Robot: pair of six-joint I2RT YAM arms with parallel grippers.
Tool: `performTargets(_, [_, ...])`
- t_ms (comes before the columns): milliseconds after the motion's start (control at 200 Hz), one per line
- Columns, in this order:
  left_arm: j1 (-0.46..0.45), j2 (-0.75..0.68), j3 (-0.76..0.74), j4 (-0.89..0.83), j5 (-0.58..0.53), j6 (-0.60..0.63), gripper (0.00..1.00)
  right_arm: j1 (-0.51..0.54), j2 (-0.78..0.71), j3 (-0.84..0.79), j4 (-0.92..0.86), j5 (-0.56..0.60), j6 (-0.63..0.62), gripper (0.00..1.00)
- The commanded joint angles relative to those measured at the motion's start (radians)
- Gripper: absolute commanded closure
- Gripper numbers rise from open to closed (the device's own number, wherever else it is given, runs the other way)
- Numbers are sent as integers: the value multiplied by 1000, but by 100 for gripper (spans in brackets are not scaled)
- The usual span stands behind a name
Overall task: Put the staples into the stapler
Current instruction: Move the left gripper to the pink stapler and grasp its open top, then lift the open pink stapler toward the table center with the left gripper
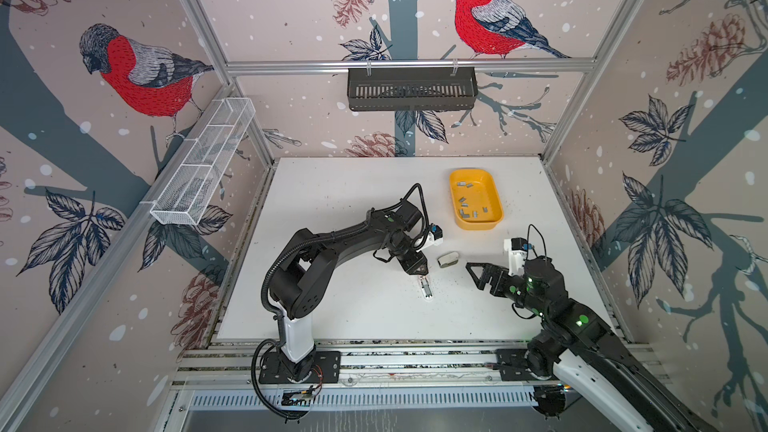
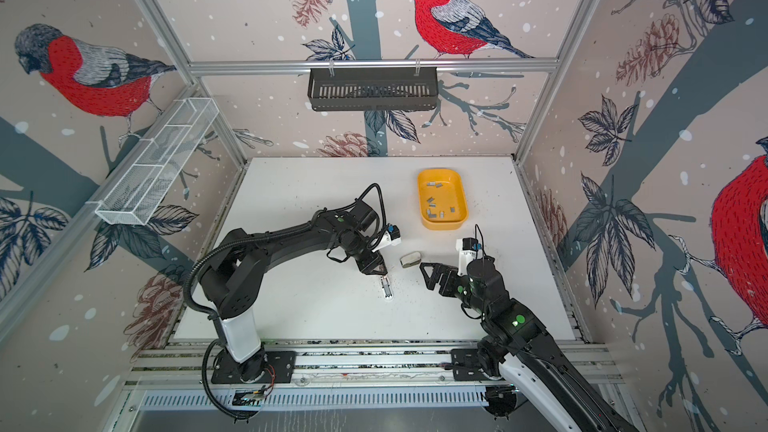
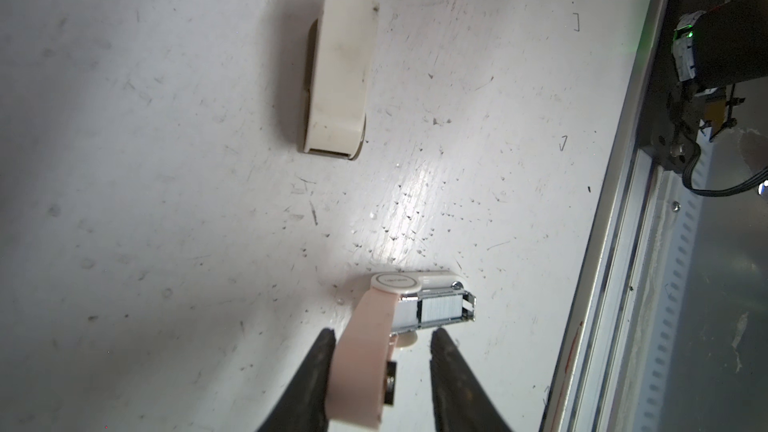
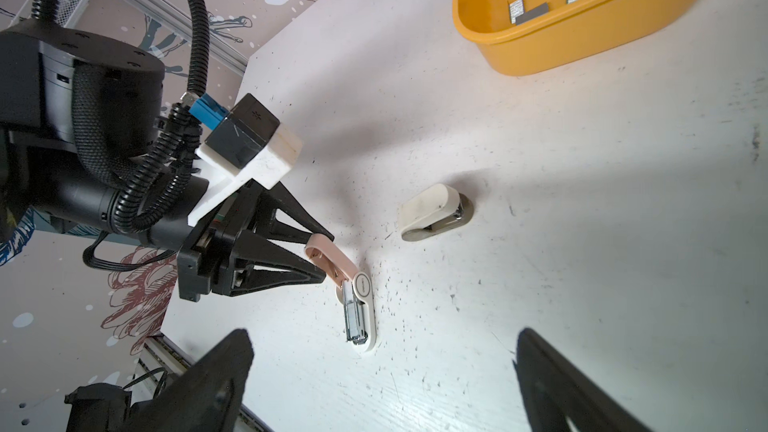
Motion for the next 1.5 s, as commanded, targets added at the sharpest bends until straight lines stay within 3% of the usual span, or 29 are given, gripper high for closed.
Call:
performTargets(0, [0, -14, -14, -3, 16, 3, 62, -2, -3, -2, 21, 0, 1, 1])
performTargets(485, [14, -75, -68, 72, -18, -72, 78, -2, -9, -11, 28, -4, 4, 1])
performTargets(951, [119, -422, -407, 271, -247, -436, 80, -3, -3, -29, 65, -18, 3, 1])
performTargets(1326, [132, -569, -575, 368, -413, -760, 81, -5, 27, -23, 90, -30, -5, 1])
performTargets(1496, [132, -609, -635, 405, -422, -838, 80, -5, 32, -28, 97, -35, -4, 1])
